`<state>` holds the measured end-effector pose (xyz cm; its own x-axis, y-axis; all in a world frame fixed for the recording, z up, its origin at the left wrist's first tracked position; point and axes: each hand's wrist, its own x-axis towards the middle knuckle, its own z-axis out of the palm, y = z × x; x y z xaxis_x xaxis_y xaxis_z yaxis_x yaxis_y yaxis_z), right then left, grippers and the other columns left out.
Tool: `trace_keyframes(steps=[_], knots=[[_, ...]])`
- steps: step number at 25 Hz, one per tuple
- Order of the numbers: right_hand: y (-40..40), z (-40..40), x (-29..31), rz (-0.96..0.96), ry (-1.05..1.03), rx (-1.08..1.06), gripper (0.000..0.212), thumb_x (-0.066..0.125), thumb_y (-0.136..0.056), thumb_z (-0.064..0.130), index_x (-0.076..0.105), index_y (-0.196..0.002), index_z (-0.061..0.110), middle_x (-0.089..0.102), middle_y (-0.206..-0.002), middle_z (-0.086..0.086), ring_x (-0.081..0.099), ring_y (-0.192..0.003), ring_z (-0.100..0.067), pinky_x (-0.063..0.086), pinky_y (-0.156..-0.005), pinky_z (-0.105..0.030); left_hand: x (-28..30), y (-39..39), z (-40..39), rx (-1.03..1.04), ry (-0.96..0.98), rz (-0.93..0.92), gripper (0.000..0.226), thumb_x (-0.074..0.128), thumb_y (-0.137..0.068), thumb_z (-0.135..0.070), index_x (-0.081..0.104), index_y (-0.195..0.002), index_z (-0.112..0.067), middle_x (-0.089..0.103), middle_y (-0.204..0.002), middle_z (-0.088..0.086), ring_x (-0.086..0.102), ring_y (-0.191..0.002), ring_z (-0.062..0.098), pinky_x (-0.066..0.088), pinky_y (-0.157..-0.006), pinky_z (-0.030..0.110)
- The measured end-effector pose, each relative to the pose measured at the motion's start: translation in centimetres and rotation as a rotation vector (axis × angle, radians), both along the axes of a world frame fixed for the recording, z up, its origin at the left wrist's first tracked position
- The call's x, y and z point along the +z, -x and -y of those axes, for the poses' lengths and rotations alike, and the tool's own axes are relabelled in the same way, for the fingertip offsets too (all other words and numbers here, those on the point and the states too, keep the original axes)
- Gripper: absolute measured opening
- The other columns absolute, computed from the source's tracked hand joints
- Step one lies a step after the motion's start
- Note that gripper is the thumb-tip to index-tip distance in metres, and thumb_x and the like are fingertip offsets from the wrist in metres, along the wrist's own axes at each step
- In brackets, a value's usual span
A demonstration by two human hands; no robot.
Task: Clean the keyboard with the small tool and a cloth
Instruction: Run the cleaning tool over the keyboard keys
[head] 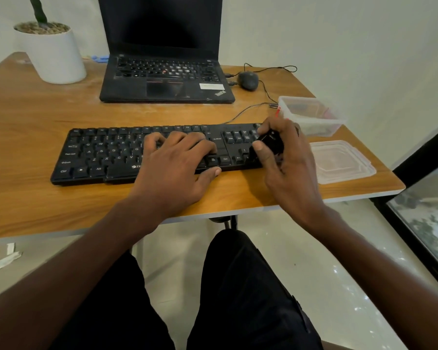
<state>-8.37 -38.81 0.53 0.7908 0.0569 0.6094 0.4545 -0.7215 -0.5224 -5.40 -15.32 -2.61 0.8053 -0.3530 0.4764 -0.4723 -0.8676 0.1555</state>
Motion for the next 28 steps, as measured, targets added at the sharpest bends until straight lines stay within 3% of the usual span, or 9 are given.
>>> trace_keyframes(steps=[2, 4, 5, 7, 9, 12, 17, 21, 28], knots=[[-0.4, 1.0, 0.4, 0.037, -0.017, -0.096, 0.02, 0.058, -0.102, 0.03, 0.052, -0.121, 0.03, 0.061, -0.112, 0.002, 0.061, -0.1, -0.02, 0.055, -0.079, -0.036, 0.1, 0.0, 0.1, 0.01, 0.014, -0.015, 0.041, 0.048, -0.099, -0.065, 0.058, -0.127, -0.036, 0.06, -0.134, -0.011, 0.052, -0.124, 0.019, 0.028, -0.104, 0.049], [-0.6, 2.5, 0.9, 0.098, -0.038, -0.269, 0.023, 0.058, -0.1, 0.029, 0.054, -0.123, 0.028, 0.063, -0.111, 0.0, 0.059, -0.1, -0.02, 0.046, -0.079, -0.017, 0.1, 0.1, 0.1, 0.007, 0.026, -0.028, 0.039, 0.053, -0.1, -0.064, 0.057, -0.127, -0.036, 0.06, -0.134, -0.011, 0.051, -0.125, 0.018, 0.029, -0.105, 0.05], [-0.6, 3.0, 1.0, 0.111, -0.035, -0.337, 0.026, 0.058, -0.099, 0.029, 0.053, -0.124, 0.027, 0.062, -0.112, 0.0, 0.058, -0.101, -0.02, 0.042, -0.079, -0.017, 0.1, 0.1, 0.1, 0.007, 0.027, -0.03, 0.039, 0.054, -0.099, -0.063, 0.057, -0.127, -0.036, 0.06, -0.134, -0.011, 0.051, -0.125, 0.018, 0.03, -0.105, 0.05], [-0.6, 2.7, 0.8, 0.08, -0.034, -0.341, 0.028, 0.058, -0.1, 0.03, 0.051, -0.126, 0.025, 0.061, -0.11, 0.001, 0.058, -0.099, -0.02, 0.048, -0.081, -0.031, 0.2, 0.0, 0.2, 0.003, 0.027, -0.028, 0.04, 0.054, -0.099, -0.063, 0.057, -0.128, -0.035, 0.06, -0.133, -0.011, 0.052, -0.124, 0.018, 0.03, -0.105, 0.05], [-0.3, 1.1, 0.7, 0.005, -0.073, -0.161, 0.027, 0.059, -0.102, 0.033, 0.049, -0.125, 0.024, 0.061, -0.107, 0.001, 0.062, -0.097, -0.02, 0.055, -0.078, -0.044, 0.1, 0.1, 0.2, 0.007, 0.029, -0.029, 0.04, 0.054, -0.099, -0.063, 0.057, -0.127, -0.035, 0.06, -0.132, -0.011, 0.052, -0.121, 0.018, 0.03, -0.105, 0.05], [0.2, 0.1, 0.8, -0.062, -0.058, 0.077, 0.025, 0.061, -0.101, 0.032, 0.049, -0.122, 0.025, 0.059, -0.107, 0.0, 0.063, -0.097, -0.021, 0.058, -0.074, -0.043, 0.2, 0.3, 0.2, 0.012, 0.027, -0.015, 0.04, 0.054, -0.099, -0.063, 0.058, -0.126, -0.034, 0.06, -0.131, -0.01, 0.053, -0.118, 0.018, 0.031, -0.105, 0.05], [-0.4, 2.8, 1.4, 0.028, 0.119, -0.365, 0.026, 0.057, -0.097, 0.033, 0.052, -0.12, 0.024, 0.058, -0.11, 0.001, 0.053, -0.1, -0.024, 0.038, -0.072, -0.033, 0.3, 0.4, 0.2, 0.008, 0.036, -0.02, 0.038, 0.053, -0.099, -0.064, 0.056, -0.124, -0.036, 0.059, -0.131, -0.012, 0.052, -0.119, 0.017, 0.03, -0.105, 0.049], [-0.9, 2.3, 1.7, -0.077, -0.086, -0.098, 0.028, 0.055, -0.104, 0.041, 0.047, -0.124, 0.025, 0.064, -0.108, 0.003, 0.065, -0.097, -0.017, 0.058, -0.075, -0.044, 0.2, 0.2, 0.2, 0.008, 0.045, -0.019, 0.037, 0.053, -0.098, -0.064, 0.056, -0.123, -0.036, 0.06, -0.13, -0.011, 0.052, -0.119, 0.018, 0.029, -0.105, 0.049], [-0.9, 3.7, 2.3, -0.091, 0.193, -0.483, 0.037, 0.048, -0.104, 0.041, 0.043, -0.133, 0.02, 0.058, -0.122, -0.008, 0.053, -0.106, -0.025, 0.038, -0.074, -0.035, 0.3, 0.3, 0.3, 0.015, 0.037, -0.018, 0.038, 0.055, -0.098, -0.063, 0.056, -0.124, -0.035, 0.06, -0.133, -0.01, 0.052, -0.121, 0.019, 0.03, -0.105, 0.05]])
